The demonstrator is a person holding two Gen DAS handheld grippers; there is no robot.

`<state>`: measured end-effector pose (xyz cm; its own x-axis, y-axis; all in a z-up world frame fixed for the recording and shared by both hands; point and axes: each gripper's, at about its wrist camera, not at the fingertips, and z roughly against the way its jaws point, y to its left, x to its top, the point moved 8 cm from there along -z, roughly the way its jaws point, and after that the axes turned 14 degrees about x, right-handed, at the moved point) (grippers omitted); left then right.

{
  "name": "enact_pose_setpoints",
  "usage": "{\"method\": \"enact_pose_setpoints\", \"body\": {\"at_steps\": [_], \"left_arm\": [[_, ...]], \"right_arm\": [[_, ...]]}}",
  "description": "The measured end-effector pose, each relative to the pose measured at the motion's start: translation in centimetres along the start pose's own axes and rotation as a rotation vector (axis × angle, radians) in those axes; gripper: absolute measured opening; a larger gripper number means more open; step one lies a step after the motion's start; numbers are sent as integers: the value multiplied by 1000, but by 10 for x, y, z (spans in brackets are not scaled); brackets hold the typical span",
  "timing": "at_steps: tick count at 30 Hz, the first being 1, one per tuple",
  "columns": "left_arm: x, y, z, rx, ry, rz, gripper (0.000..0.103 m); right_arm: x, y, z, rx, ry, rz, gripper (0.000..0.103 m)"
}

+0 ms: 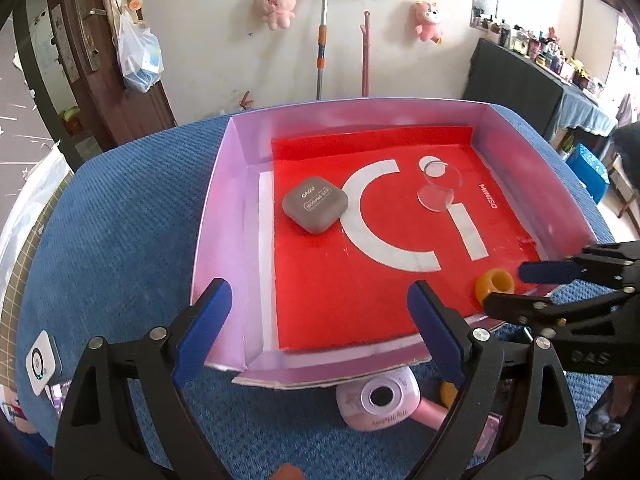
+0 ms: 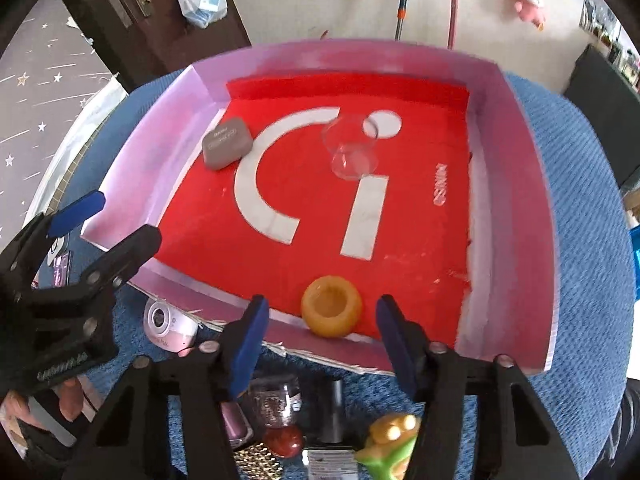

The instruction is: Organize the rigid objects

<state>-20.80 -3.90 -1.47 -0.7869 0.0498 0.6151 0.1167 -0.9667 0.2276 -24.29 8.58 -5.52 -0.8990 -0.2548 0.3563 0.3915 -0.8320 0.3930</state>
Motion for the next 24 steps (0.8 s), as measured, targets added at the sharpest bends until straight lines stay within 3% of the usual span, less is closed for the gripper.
{"method": "enact_pose_setpoints", "body": {"at_steps": [2, 4, 11, 12, 13, 14, 17, 18, 19, 21, 24], "left_arm": [[-2, 1, 2, 3, -3, 3, 90], [-5, 3, 3, 7, -2, 4, 90], [-12, 4, 2, 18, 7, -2, 90], [-12, 4, 2, 17, 9, -2, 90], [-12, 3, 2, 16, 9, 0, 90], [-13, 3, 3, 13, 9, 1, 90], [-16, 0, 7, 7, 5, -7, 90], [-16, -1, 7, 8, 4, -10, 90], [-17, -3, 6, 12, 9, -14, 90], [-19, -4, 4, 9, 19, -11, 90], [-23, -2, 3, 11, 26, -6, 90]], "right_arm": [[-2, 1, -6, -2, 13, 0, 48], [-3, -1, -11, -12, 18, 3, 36], [0, 0, -2, 15, -25, 2, 33], [0, 1, 3, 14, -31, 10, 29], [0, 2, 7, 22, -36, 10, 13], [-1, 3, 12, 35, -42, 6, 9], [-7, 4, 29, 36, -60, 21, 10], [-10, 2, 31, 30, -57, 21, 16], [-10, 1, 31, 28, -51, 16, 41], [-3, -4, 27, 16, -76, 0, 69], [8, -5, 11, 32, -59, -8, 70]]}}
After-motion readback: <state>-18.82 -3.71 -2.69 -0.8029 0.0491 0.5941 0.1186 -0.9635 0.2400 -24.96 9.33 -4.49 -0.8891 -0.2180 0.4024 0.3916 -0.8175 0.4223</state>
